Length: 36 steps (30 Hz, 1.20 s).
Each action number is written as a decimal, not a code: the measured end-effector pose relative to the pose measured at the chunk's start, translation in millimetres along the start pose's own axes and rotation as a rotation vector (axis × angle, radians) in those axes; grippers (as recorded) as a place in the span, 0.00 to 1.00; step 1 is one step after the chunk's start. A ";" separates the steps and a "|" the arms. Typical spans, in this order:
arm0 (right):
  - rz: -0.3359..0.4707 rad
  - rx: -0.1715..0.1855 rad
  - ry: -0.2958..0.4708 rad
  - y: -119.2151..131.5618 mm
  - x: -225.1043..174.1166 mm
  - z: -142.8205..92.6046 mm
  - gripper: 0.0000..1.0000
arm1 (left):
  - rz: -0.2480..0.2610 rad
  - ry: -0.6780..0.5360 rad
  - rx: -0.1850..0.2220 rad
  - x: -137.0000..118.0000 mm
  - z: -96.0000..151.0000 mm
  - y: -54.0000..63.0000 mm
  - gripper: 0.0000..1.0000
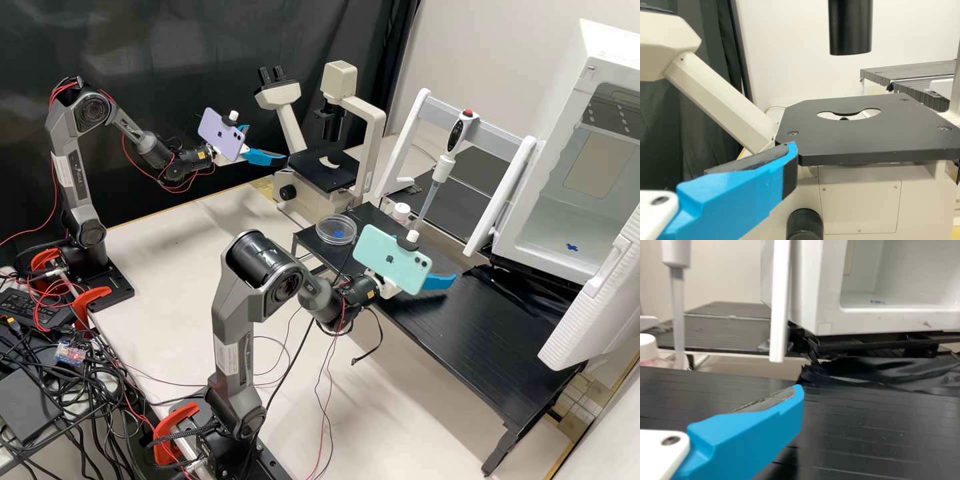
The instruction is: Move the petri dish to the incubator
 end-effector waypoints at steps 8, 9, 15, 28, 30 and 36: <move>-0.014 0.011 0.192 -9.6 -30.6 -29.1 1.00 | 0.000 0.000 0.000 0.0 0.0 0.0 1.00; -0.025 0.008 0.222 -13.3 -34.0 -33.5 1.00 | 0.000 0.000 0.000 0.0 0.0 0.0 1.00; -0.132 -0.022 0.345 -37.6 -46.5 -50.9 1.00 | 0.000 0.000 0.000 0.0 0.0 0.0 1.00; -0.312 -0.056 0.412 -74.8 -43.1 -54.1 1.00 | 0.000 0.000 0.000 0.0 0.0 0.0 1.00; -0.333 -0.052 0.409 -78.6 -41.9 -52.3 1.00 | 0.000 0.000 0.000 0.0 0.0 0.0 1.00; -0.362 -0.053 0.395 -86.3 -36.0 -48.2 1.00 | 0.000 0.000 0.000 0.0 0.0 0.0 1.00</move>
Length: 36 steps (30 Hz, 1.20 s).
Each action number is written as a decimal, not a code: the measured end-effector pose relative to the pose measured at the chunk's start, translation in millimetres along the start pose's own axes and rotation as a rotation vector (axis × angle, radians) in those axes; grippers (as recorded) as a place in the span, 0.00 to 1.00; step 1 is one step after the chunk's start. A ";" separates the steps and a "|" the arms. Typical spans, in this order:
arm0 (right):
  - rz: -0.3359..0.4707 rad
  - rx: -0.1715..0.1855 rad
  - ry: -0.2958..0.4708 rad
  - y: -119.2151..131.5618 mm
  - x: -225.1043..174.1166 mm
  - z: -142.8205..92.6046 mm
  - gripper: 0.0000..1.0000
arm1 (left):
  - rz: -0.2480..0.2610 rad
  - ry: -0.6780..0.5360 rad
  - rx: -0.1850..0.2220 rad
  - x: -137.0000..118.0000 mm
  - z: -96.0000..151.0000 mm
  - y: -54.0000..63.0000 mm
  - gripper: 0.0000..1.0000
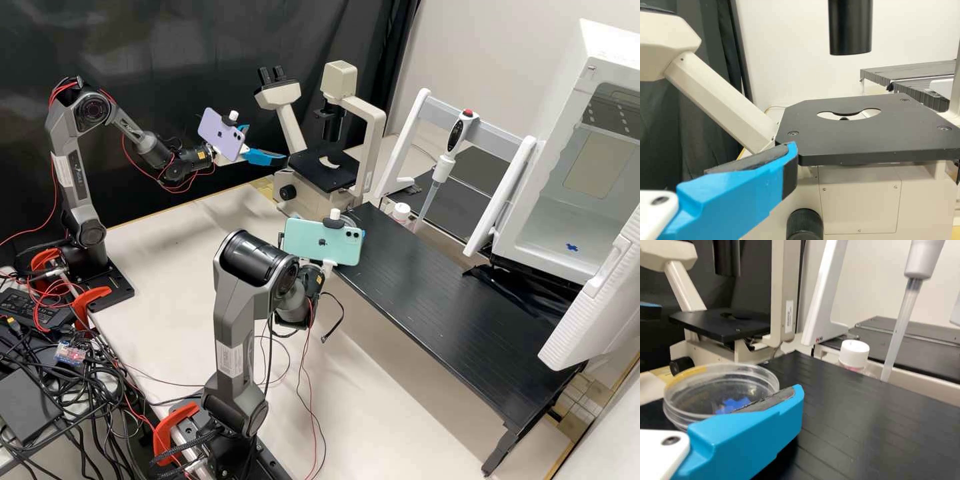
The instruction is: Move the petri dish to the incubator
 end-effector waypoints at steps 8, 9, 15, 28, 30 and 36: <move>-0.005 0.002 -0.004 -1.2 4.5 2.7 0.00 | 0.000 0.000 0.000 0.0 0.0 0.0 1.00; -0.004 0.002 -0.005 -0.9 4.4 3.2 0.00 | 0.000 0.000 0.000 0.0 0.0 0.0 1.00; 0.003 0.002 -0.015 1.4 6.3 6.3 0.00 | 0.000 0.000 0.000 0.0 0.0 0.0 1.00; 0.016 0.023 -0.026 5.4 10.8 10.7 0.00 | 0.000 0.000 0.000 0.0 0.0 0.0 1.00; 0.019 0.027 -0.025 6.2 11.1 10.8 0.00 | 0.000 0.000 0.000 0.0 0.0 0.0 1.00; 0.021 0.045 -0.032 6.8 12.4 13.3 0.00 | 0.000 0.000 0.000 0.0 0.0 0.0 1.00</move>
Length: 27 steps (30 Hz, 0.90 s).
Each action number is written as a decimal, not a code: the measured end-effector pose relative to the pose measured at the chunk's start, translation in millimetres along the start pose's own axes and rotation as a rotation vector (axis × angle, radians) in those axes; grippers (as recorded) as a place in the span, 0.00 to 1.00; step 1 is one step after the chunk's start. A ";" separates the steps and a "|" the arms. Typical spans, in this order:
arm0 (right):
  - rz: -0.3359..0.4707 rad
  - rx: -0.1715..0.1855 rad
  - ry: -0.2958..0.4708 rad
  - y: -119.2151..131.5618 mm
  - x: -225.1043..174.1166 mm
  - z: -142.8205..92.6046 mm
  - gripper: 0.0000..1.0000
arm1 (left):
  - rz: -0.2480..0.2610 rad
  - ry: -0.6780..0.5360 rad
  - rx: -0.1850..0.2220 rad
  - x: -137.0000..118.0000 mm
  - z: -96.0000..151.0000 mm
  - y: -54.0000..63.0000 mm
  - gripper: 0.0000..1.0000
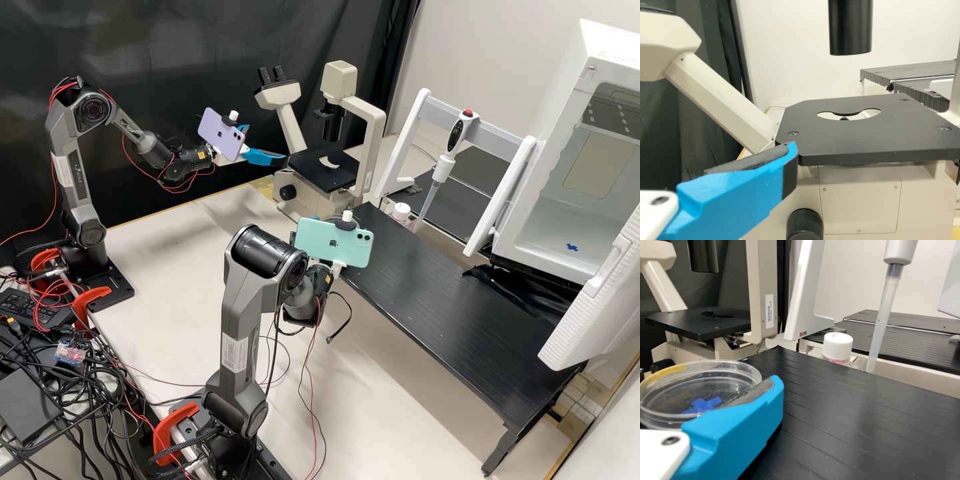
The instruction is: Move the petri dish to the incubator
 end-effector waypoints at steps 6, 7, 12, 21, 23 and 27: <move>0.004 0.003 -0.005 1.2 -0.3 1.3 0.00 | 0.000 0.000 0.000 0.0 0.0 0.0 1.00; 0.005 0.007 -0.005 1.6 -0.5 1.7 0.00 | 0.000 0.000 0.000 0.0 0.0 0.0 1.00; 0.009 0.009 -0.006 5.4 1.3 2.8 0.00 | 0.000 0.000 0.000 0.0 0.0 0.0 1.00; 0.072 0.019 -0.089 30.9 -6.2 25.2 0.00 | 0.000 0.000 0.000 0.0 0.0 0.0 1.00; 0.111 0.042 -0.125 40.5 -8.9 32.7 0.00 | 0.000 0.000 0.000 0.0 0.0 0.0 1.00; 0.183 0.057 -0.190 70.2 -15.7 53.2 0.00 | 0.000 0.000 0.000 0.0 0.0 0.0 1.00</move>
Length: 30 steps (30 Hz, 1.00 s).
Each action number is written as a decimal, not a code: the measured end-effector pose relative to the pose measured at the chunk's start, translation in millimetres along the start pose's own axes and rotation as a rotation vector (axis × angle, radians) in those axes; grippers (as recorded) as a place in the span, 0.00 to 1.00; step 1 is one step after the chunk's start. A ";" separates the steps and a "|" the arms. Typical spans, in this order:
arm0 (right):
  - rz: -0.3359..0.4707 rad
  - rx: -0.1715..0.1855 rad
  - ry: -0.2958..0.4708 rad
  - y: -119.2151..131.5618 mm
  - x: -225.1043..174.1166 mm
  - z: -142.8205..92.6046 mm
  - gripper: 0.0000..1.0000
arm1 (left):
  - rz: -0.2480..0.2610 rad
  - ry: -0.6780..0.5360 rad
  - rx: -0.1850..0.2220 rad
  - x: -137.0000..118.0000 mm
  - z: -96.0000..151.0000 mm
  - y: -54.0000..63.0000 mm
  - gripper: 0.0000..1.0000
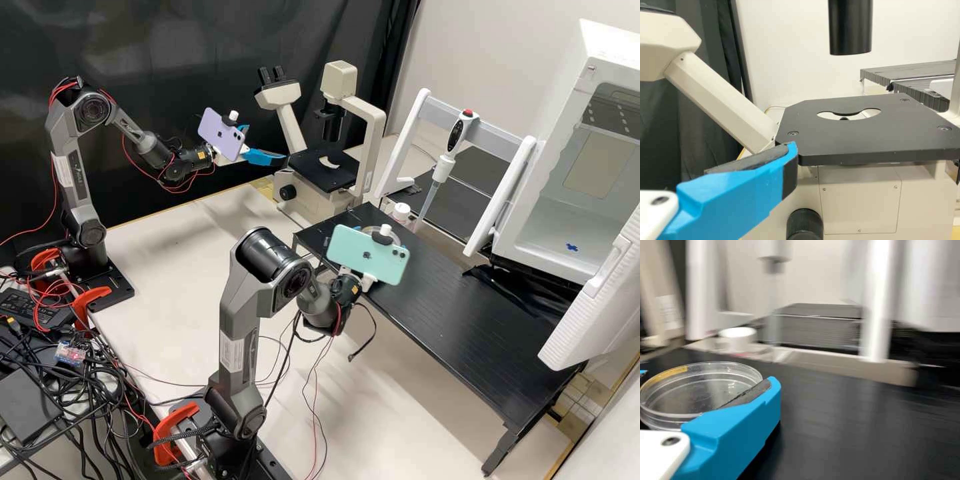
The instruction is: Move the petri dish to the incubator
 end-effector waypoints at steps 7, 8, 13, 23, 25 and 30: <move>0.197 0.029 -0.071 68.4 6.2 33.4 0.00 | 0.000 0.000 0.000 0.0 0.0 0.0 1.00; 0.216 0.035 -0.083 75.6 6.9 37.9 0.00 | 0.000 0.000 0.000 0.0 0.0 0.0 1.00; 0.303 0.053 -0.158 113.7 12.5 59.1 0.00 | 0.000 0.000 0.000 0.0 0.0 0.0 1.00; 0.379 0.040 -0.249 173.8 46.6 78.3 0.00 | 0.000 0.000 0.000 0.0 0.0 0.0 1.00; 0.385 0.040 -0.252 179.9 51.5 78.9 0.00 | 0.000 0.000 0.000 0.0 0.0 0.0 1.00; 0.402 0.053 -0.305 202.8 75.3 82.6 0.00 | 0.000 0.000 0.000 0.0 0.0 0.0 1.00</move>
